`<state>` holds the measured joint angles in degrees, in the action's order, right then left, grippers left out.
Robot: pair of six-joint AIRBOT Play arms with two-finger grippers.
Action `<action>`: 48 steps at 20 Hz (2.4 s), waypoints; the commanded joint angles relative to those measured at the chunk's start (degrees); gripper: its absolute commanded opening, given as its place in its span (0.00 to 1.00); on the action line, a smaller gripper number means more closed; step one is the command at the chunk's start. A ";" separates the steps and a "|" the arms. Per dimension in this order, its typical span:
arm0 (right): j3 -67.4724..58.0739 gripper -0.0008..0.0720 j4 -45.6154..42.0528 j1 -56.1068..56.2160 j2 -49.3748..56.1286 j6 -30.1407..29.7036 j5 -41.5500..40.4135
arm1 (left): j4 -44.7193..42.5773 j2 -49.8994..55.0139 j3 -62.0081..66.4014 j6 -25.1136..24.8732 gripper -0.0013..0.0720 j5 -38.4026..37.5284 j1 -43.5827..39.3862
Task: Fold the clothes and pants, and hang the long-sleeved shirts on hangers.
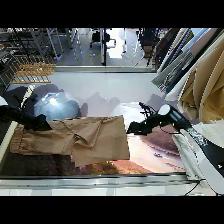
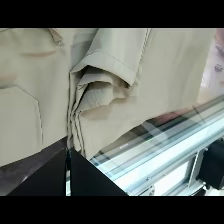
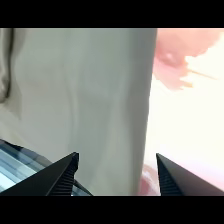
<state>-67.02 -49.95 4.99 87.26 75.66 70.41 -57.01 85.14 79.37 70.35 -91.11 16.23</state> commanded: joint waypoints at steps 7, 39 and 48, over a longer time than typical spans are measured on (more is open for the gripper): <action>5.46 0.78 17.00 0.17 11.10 -21.33 -4.76 | -0.02 -0.02 -0.02 -0.26 0.03 -0.04 -0.04; -55.30 0.04 -17.22 43.41 27.93 20.92 -11.93 | -4.28 -20.72 -5.79 4.48 0.03 3.17 3.37; -53.51 0.84 -2.93 39.17 24.94 3.98 -11.10 | -4.28 -20.13 -5.84 4.39 0.03 3.28 3.48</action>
<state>-120.20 -54.98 46.11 115.59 84.27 58.22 -61.28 64.40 73.47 74.65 -87.42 19.55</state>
